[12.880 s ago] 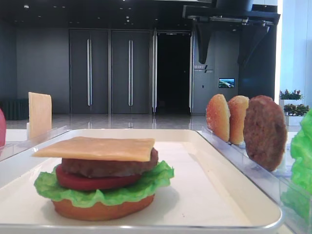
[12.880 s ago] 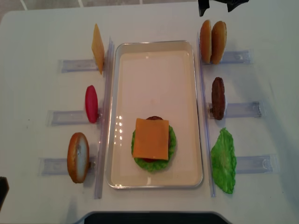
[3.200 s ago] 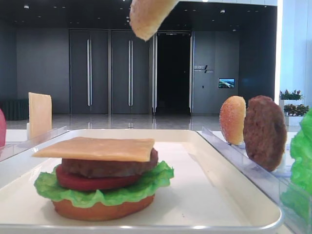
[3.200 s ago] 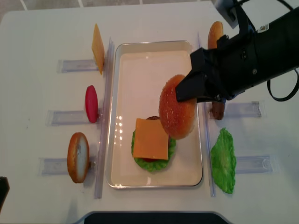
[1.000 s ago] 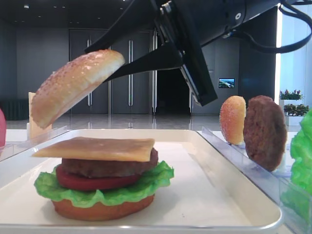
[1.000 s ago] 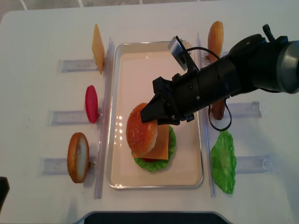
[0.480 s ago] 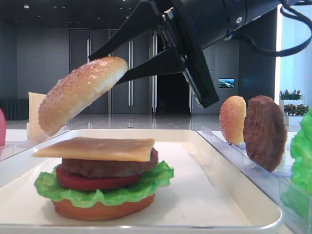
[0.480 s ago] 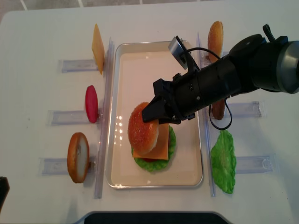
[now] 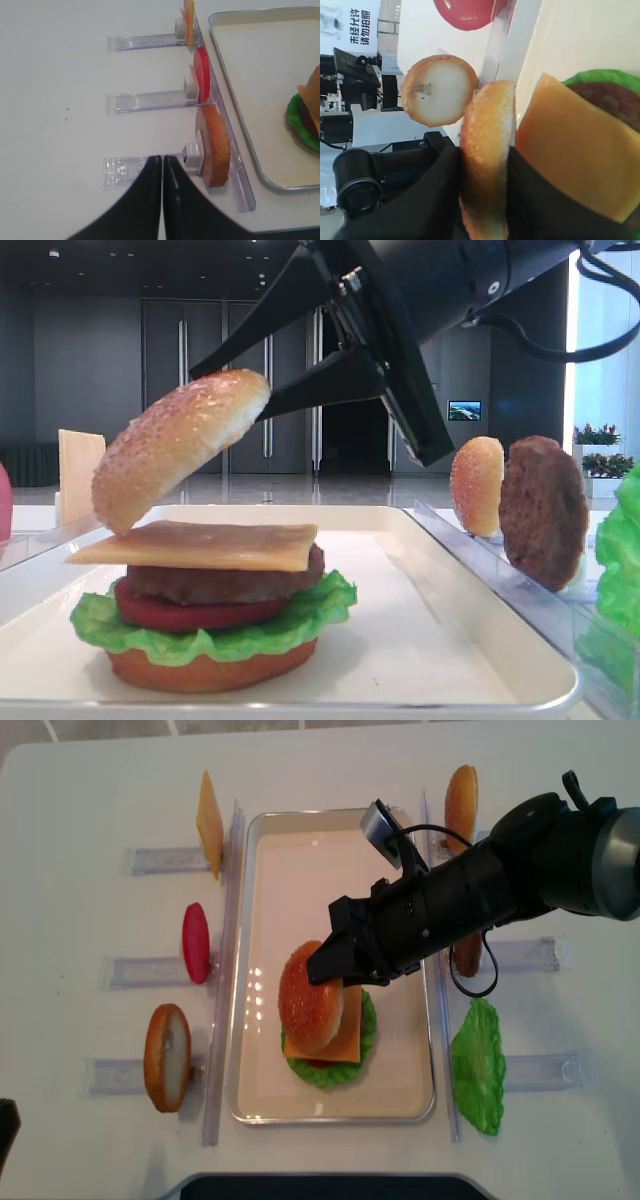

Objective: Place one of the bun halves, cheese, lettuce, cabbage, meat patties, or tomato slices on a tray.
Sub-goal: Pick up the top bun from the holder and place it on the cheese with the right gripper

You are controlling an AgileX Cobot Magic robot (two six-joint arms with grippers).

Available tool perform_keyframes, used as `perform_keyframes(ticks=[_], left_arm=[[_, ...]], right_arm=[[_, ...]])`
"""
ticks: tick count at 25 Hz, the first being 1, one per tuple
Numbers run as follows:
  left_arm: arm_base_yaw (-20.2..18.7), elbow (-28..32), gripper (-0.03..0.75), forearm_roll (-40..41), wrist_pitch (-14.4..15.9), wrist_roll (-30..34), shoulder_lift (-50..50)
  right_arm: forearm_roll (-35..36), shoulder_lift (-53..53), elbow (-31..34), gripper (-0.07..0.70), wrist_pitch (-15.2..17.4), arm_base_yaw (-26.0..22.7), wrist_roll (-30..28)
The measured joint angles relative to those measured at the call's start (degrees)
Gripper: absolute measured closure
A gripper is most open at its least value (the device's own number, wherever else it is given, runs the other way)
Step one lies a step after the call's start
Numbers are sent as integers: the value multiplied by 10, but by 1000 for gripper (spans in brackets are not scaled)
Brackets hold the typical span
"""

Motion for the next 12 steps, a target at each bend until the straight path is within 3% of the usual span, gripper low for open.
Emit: perform_keyframes(ticks=[12], left_arm=[[0, 0, 722, 0, 0, 0, 0]], right_arm=[[-6, 0, 0, 414, -3, 0, -3]])
